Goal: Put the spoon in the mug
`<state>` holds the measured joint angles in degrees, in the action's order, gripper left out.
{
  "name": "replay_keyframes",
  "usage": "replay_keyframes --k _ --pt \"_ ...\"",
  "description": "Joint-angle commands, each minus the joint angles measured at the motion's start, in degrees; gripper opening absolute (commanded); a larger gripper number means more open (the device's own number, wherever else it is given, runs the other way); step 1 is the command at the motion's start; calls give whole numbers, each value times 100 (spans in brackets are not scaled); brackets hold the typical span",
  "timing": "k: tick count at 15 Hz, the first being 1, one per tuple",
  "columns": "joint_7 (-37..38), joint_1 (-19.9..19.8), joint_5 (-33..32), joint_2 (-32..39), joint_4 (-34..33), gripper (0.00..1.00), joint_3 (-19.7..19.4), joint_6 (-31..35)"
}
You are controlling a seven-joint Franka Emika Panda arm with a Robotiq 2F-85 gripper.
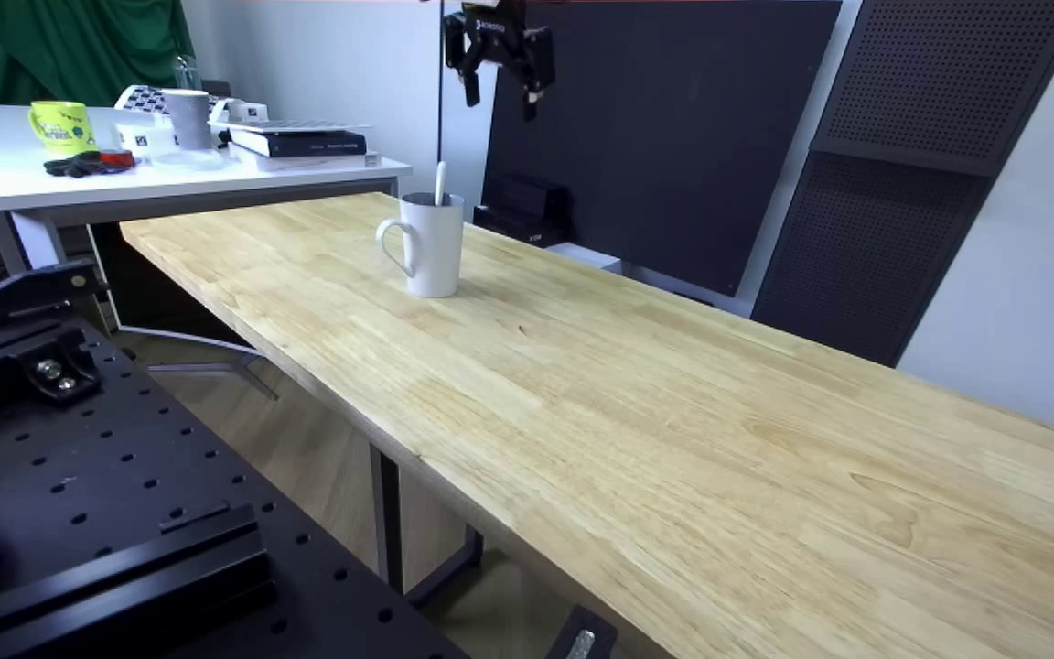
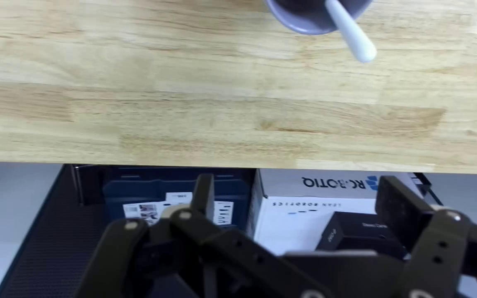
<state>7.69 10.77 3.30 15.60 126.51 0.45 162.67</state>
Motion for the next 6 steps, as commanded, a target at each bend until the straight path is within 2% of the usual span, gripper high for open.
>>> replay_keyframes --k 1,2,3,6 --pt "868 265 -1118 -236 -511 100 -435 -1201" --pt "785 169 -1097 -302 -587 100 -292 -1407" --pt "543 -12 -939 -205 -378 100 -179 -977" --pt "556 -6 -982 -300 -519 100 -135 -1284"
